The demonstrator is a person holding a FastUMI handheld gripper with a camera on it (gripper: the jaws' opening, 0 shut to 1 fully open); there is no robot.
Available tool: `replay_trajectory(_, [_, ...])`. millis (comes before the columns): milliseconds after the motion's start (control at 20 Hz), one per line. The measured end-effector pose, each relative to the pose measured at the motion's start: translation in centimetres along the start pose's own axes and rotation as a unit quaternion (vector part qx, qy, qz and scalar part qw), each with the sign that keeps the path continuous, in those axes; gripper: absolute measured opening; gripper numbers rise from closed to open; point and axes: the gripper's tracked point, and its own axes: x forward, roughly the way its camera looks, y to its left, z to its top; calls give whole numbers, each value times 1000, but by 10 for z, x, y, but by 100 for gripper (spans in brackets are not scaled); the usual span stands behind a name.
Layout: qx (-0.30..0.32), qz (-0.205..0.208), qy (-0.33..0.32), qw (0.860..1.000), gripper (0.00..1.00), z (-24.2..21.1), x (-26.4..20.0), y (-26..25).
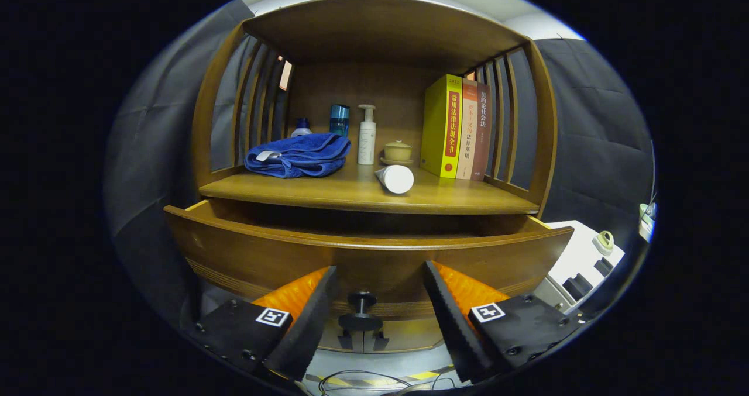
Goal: Pull open the drawer, take out the items inside it, and place them on the countertop above the cabinet.
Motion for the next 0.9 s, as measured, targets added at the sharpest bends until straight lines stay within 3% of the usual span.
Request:
replay_trajectory(650, [2, 1, -8, 1000, 95, 15, 56, 2])
replay_trajectory(900, [-8, 0, -18, 1000, 97, 15, 56, 4])
